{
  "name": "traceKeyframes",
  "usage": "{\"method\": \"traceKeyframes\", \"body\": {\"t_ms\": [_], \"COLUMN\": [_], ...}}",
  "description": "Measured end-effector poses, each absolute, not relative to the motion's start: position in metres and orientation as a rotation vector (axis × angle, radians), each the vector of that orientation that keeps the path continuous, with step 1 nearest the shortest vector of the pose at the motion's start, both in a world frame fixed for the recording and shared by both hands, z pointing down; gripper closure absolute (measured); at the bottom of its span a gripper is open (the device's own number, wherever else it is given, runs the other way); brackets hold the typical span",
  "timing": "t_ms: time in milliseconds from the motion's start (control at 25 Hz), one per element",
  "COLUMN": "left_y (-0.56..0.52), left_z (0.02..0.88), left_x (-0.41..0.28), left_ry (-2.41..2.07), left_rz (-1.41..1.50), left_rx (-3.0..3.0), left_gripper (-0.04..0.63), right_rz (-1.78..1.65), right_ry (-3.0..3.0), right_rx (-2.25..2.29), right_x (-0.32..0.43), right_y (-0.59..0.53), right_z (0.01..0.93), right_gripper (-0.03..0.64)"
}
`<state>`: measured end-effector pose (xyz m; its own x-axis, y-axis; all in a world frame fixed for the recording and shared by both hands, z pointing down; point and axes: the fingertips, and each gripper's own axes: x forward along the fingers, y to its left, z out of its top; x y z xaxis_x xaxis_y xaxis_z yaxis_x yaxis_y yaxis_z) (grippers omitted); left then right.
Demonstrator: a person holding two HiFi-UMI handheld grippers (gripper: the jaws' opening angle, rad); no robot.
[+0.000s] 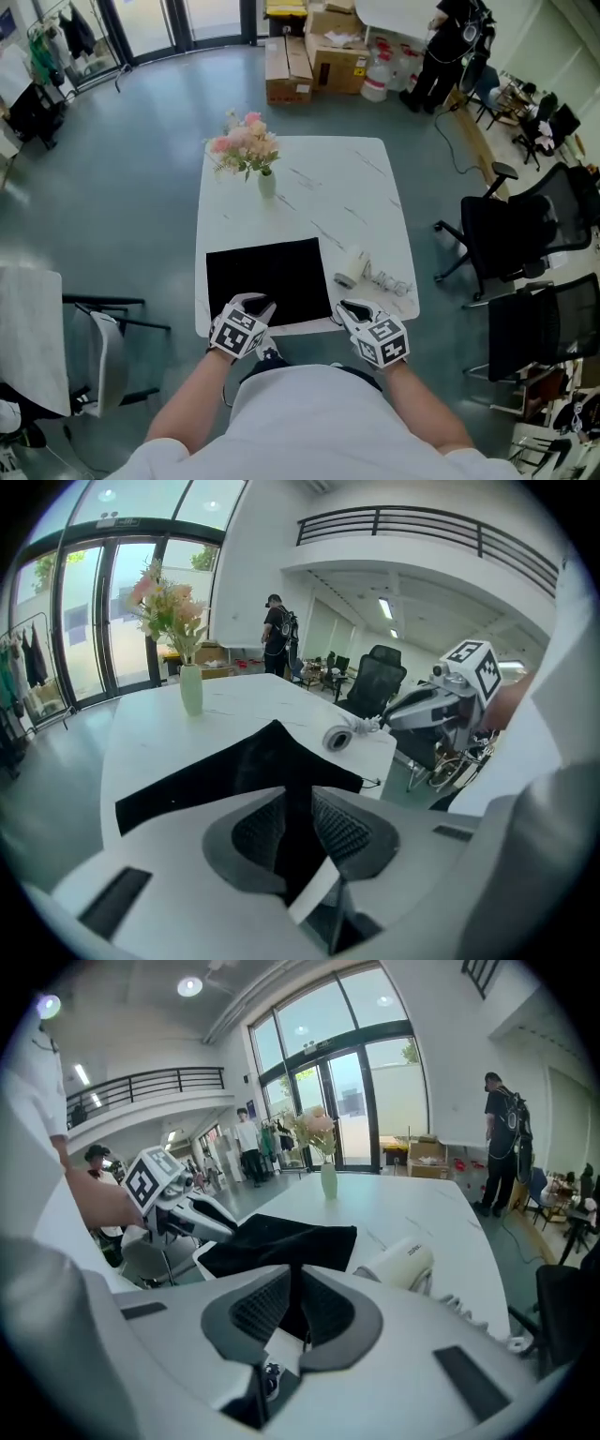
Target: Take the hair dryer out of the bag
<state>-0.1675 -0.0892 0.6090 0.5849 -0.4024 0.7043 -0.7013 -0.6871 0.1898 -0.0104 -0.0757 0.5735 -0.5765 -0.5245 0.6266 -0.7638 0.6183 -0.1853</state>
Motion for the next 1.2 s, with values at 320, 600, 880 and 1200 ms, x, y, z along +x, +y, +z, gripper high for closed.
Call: {"method": "traceKeyframes", "body": {"t_ms": [320,600,880,1200], "left_y": [-0.048,0.008,0.075,0.076], "left_z": [0.575,0.552,0.547,0.525], "left_x": [-0.103,-0.061,-0.042,-0.070], "left_ry": [-1.032,-1.128,-1.159,-1.191], "left_rz": [0.673,0.575,0.656,0.575], "left_rx": [2.333,2.326,2.308,2.293], "left_gripper": [0.578,0.578,0.578,0.578], "right_rz": [0.571,0.590,0.577,0.564], "right_ry": [-2.508,-2.556,-2.616,-2.618], "right_rx": [0.943,0.843,0.769,0.790], "right_x": [0.028,0.059,0.070,0.054], "right_y": [-0.044,0.001,0.041,0.057], "right_z": [0.537,0.531,0.525,0.512], "right_gripper": [0.601,0.601,0.601,0.601]}}
